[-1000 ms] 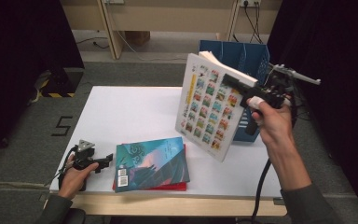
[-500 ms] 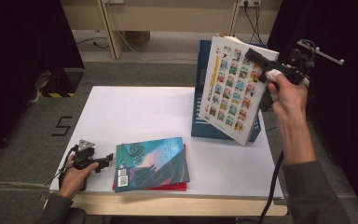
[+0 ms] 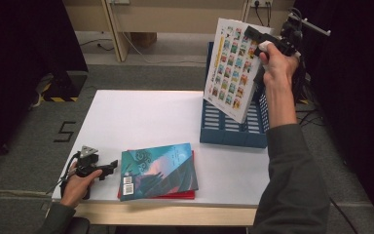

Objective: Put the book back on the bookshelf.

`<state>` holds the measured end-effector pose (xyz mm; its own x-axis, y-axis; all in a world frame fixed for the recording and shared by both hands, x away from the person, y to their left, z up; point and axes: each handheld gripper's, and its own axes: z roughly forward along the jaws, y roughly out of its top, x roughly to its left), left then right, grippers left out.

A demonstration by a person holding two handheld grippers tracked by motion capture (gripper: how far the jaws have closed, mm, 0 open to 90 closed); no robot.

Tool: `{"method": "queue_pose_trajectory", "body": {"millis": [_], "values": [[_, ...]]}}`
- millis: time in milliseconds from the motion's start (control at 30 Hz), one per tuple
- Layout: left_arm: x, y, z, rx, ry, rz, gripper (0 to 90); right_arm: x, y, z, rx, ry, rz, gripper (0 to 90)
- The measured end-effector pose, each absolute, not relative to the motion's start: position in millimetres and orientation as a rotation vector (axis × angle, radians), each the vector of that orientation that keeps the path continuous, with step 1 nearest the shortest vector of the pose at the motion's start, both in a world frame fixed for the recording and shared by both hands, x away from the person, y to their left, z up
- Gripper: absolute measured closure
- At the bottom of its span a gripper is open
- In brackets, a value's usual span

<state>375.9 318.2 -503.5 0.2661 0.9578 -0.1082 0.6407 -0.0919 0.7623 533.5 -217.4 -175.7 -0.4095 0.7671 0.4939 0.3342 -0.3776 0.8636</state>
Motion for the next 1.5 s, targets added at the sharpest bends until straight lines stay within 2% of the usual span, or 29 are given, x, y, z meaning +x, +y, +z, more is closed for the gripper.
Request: {"method": "queue_pose_trajectory", "body": {"millis": [167, 500, 767, 933, 1200, 1500], "values": [[375.7, 319.4, -503.5, 1.809, 1.454, 0.549, 14.6, 534.8, -208.0, -163.5, 1.429, 1.543, 1.864, 73.1], [375.6, 318.9, -503.4, 1.811, 1.455, 0.554, 14.7, 510.8, -187.5, -133.2, 1.322, 1.606, 1.893, 73.7], [375.6, 319.8, -503.3, 1.807, 1.456, 0.547, 14.6, 530.2, -178.1, -147.1, 1.358, 1.643, 1.868, 73.7], [375.1, 321.0, -503.4, 1.795, 1.458, 0.541, 14.8, 555.3, -203.5, -165.4, 1.454, 1.549, 1.855, 73.5], [374.9, 318.9, -503.5, 1.810, 1.456, 0.559, 14.7, 559.9, -235.5, -169.6, 1.505, 1.487, 1.769, 73.4], [374.6, 320.4, -503.1, 1.806, 1.457, 0.550, 14.7, 586.7, -209.1, -188.1, 1.571, 1.471, 1.758, 73.3]]}}
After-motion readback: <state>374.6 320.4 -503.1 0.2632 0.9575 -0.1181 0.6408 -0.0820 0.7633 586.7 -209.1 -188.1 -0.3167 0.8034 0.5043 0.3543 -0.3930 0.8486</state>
